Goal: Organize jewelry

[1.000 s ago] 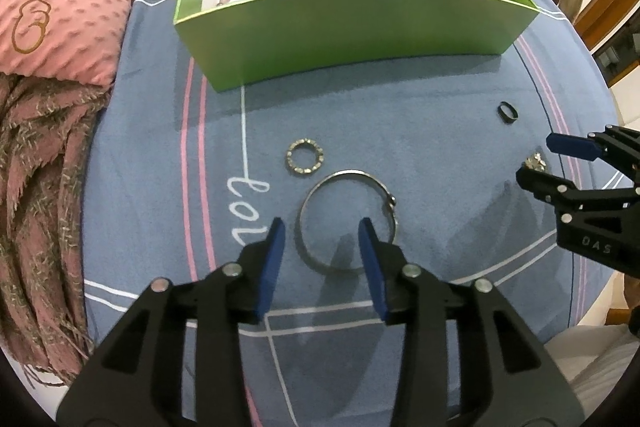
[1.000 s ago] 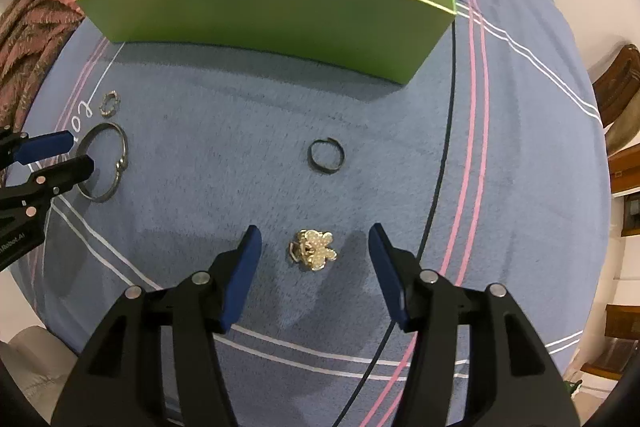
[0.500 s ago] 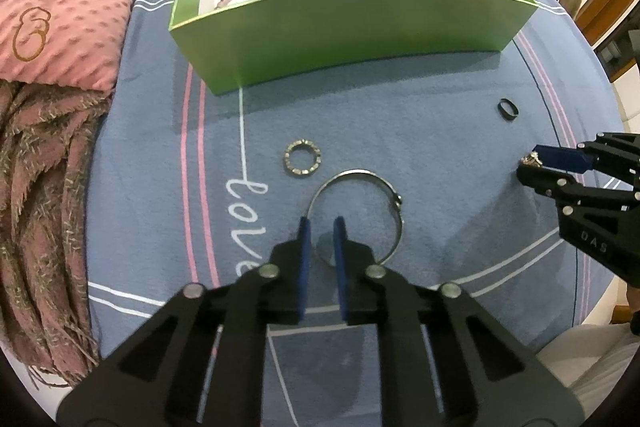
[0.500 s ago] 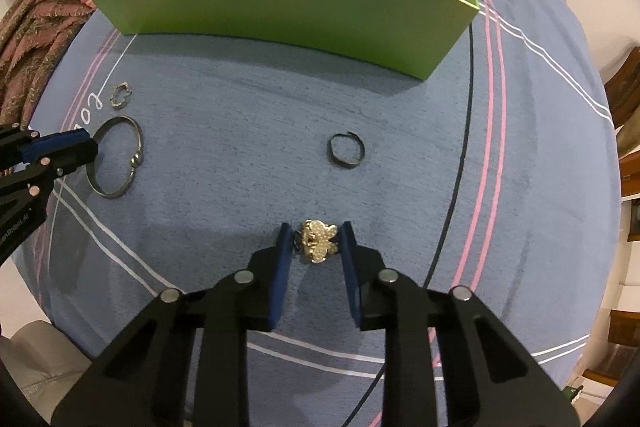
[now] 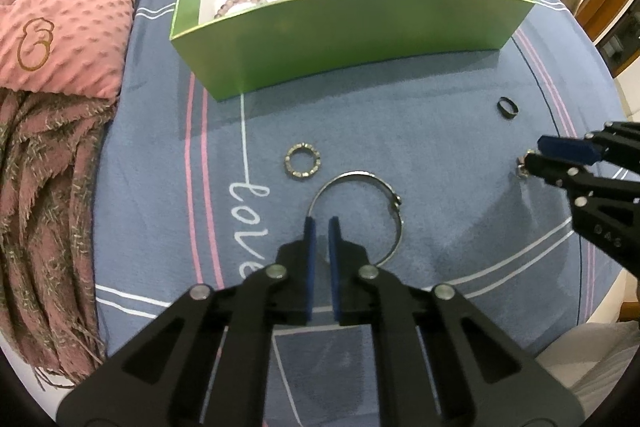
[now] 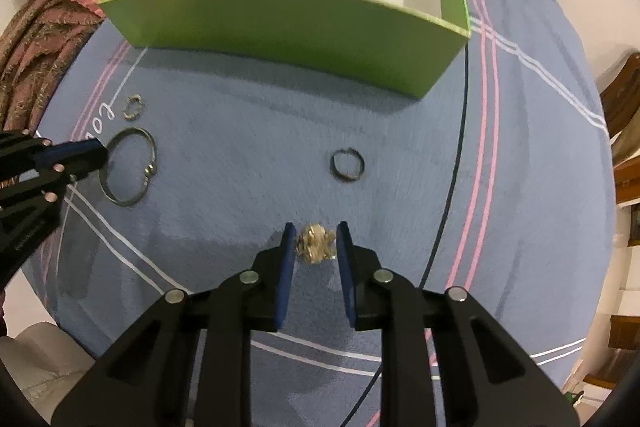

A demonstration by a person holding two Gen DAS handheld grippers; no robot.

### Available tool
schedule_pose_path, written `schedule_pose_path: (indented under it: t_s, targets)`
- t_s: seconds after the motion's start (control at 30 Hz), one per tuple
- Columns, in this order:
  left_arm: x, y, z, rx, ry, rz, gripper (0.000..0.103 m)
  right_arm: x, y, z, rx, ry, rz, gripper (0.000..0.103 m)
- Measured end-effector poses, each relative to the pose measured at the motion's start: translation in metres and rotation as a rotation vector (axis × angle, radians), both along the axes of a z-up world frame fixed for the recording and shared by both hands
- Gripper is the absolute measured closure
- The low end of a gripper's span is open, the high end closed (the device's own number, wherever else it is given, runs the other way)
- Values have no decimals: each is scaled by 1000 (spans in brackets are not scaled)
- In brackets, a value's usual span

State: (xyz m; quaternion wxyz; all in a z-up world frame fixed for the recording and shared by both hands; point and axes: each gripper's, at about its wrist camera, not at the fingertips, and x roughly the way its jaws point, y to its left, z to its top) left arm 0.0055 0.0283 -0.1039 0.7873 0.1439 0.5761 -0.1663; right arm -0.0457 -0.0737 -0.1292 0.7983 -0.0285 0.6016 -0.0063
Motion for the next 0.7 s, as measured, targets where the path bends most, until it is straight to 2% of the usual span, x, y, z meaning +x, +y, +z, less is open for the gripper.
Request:
schedule_pose_path:
  t_s: [0.23,0.4,0.7]
  targets:
    - [0,-2,-1,0,5,1,96,-1,-1,12,-15,-17,9,81]
    - [0,-2,-3,-1,11,1,96,-7,10,11,-19,-14,3,81]
    - [2,0,-4,-4,13,1,96,6,6,6,-21,-8,-5,81]
